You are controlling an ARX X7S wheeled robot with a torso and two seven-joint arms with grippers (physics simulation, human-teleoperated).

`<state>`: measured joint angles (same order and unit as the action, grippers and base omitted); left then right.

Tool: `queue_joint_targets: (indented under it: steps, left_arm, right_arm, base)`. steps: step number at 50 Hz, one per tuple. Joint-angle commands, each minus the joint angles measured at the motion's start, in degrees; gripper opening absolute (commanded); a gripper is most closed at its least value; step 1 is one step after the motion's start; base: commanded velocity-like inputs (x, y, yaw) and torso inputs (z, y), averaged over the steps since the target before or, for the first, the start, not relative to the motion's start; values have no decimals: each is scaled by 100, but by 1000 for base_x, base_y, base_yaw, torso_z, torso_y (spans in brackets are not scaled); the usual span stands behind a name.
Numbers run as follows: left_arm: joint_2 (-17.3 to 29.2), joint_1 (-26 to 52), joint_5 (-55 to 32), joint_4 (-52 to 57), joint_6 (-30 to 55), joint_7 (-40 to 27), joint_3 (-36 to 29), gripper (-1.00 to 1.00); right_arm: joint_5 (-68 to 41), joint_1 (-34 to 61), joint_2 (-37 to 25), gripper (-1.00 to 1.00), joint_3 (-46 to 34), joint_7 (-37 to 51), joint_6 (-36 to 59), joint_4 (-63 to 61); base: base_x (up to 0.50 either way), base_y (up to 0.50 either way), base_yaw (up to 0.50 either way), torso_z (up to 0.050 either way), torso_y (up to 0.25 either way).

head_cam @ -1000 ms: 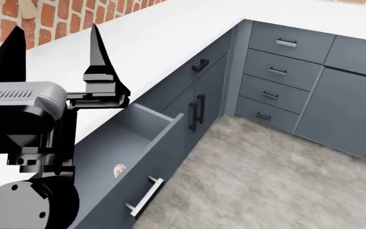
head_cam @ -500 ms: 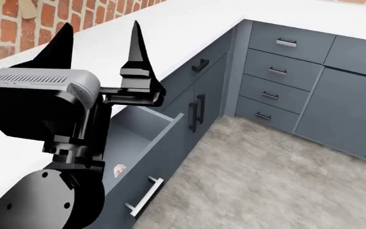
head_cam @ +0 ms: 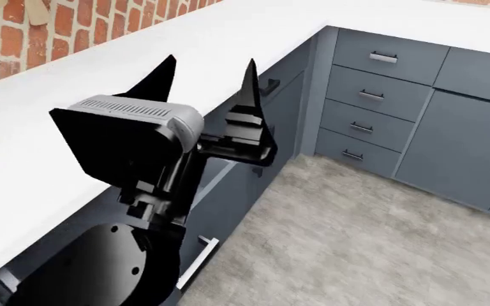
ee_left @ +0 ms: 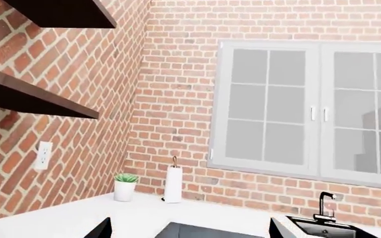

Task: Close the right drawer.

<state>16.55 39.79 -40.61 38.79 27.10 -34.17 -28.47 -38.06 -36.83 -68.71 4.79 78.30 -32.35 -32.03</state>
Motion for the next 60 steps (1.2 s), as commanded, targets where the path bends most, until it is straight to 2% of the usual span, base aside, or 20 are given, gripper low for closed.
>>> queue_joint_targets:
  steps: [1, 19, 36, 60]
  left_arm:
    - [-203, -9, -182, -286, 120, 174, -342, 100]
    - [-459, -183, -417, -922, 18, 384, -508, 100]
    - [-458, -624, -434, -1515, -147, 870, -911, 100]
    - [-464, -972, -434, -1899, -400, 1097, -1093, 100]
  right_arm:
    - [-33, 180, 64, 100, -82, -97, 138, -19]
    - [-53, 377, 194, 100, -178, -276, 228, 22]
    - [-83, 476, 269, 100, -191, -363, 341, -2]
    - [-109, 762, 389, 100, -345, -532, 535, 28]
  base:
    - [0, 0, 0, 0, 0]
    - [0, 0, 0, 0, 0]
    - [0, 0, 0, 0, 0]
    - [0, 0, 0, 0, 0]
